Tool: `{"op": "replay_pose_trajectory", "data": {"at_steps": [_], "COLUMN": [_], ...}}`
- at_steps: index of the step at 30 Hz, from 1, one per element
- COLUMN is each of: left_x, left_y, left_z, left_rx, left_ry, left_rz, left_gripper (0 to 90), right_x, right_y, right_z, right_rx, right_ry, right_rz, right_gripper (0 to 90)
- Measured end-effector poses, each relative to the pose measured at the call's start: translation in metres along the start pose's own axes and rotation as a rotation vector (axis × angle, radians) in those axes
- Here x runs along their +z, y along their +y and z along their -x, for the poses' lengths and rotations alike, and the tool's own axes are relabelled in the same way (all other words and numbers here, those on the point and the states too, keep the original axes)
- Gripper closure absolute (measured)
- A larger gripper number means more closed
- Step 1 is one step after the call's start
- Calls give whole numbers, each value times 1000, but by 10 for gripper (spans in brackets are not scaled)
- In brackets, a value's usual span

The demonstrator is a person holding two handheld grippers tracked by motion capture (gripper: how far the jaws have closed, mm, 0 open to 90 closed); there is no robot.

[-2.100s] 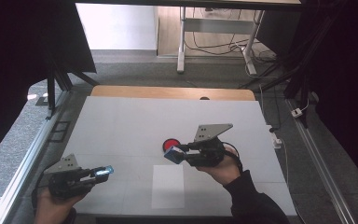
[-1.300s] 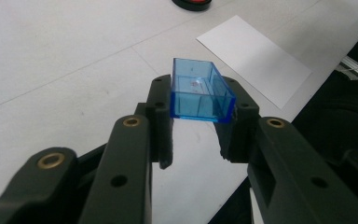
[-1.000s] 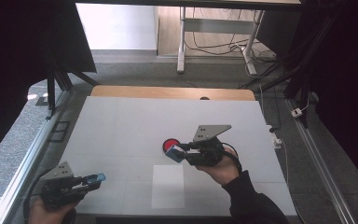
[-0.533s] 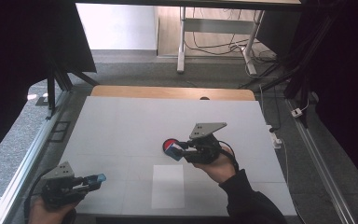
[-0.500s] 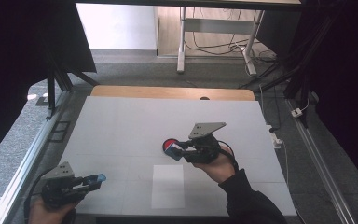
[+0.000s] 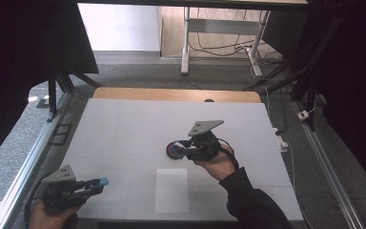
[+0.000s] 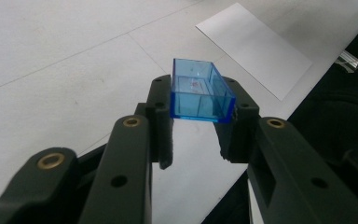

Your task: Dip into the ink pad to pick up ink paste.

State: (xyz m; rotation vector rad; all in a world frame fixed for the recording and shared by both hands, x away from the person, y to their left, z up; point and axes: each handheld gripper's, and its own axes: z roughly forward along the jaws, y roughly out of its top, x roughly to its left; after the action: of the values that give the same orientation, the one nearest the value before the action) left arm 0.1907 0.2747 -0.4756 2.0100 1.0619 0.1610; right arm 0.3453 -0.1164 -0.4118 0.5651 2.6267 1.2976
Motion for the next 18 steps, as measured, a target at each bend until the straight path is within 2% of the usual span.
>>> {"op": "replay_pose_trajectory", "data": {"at_steps": [12, 18], "left_x": [0, 0], "left_y": [0, 0], "left_z": [0, 0], "left_rx": [1, 1], "left_ry": [-2, -3], "left_rz": [0, 0], "left_gripper": [686, 686], "right_x": [20, 29], "right_y": [3, 4], "right_z": [15, 21], "right_rx": [13, 8], "right_ry": [-26, -54], "right_rz": [-30, -53], "right_gripper": [703, 703]}}
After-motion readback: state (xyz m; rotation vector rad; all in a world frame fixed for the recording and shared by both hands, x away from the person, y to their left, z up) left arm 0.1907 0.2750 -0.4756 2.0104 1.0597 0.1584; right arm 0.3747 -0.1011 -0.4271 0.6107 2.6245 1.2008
